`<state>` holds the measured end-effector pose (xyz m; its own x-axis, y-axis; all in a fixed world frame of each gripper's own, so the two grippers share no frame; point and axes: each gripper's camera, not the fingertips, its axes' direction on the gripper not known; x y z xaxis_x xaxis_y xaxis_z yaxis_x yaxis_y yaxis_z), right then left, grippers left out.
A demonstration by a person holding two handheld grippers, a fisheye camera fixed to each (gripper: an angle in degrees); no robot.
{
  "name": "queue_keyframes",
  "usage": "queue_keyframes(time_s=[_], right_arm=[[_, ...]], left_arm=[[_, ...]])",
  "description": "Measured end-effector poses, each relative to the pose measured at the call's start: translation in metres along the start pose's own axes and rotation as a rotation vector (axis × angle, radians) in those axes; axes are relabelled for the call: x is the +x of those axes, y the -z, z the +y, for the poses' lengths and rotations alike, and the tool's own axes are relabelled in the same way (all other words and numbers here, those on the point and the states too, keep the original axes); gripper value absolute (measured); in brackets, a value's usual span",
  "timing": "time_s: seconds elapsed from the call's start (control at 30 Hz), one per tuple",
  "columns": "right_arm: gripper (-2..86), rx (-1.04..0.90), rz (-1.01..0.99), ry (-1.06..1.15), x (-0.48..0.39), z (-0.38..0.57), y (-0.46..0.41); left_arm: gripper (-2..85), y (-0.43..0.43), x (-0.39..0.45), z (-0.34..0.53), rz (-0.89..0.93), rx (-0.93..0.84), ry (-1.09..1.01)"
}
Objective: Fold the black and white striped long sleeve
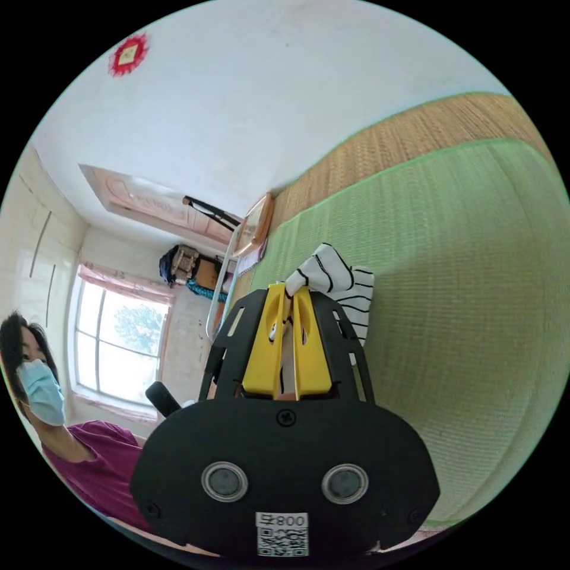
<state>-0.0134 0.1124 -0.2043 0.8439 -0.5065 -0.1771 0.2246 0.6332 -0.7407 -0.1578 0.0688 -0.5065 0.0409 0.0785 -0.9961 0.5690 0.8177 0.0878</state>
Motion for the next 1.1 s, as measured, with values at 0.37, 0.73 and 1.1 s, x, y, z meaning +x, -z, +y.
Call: queue_keyframes(time_s=[0.37,0.73,1.1], right_arm=[[1.8,-0.206,0.14,0.05,-0.123,-0.07,-0.099],[2.2,-0.366,0.302,0.074,-0.199,-0.117,-0.135],[3.5,-0.479,0.415,0.253,-0.294,-0.157,-0.103]], left_arm=[[0.6,0.127,-0.173,0.048,0.025,0.125,0.392],[0.7,0.177,-0.252,0.07,0.096,0.147,0.586],[1.1,0.223,-0.259,0.079,0.139,0.2,0.645]])
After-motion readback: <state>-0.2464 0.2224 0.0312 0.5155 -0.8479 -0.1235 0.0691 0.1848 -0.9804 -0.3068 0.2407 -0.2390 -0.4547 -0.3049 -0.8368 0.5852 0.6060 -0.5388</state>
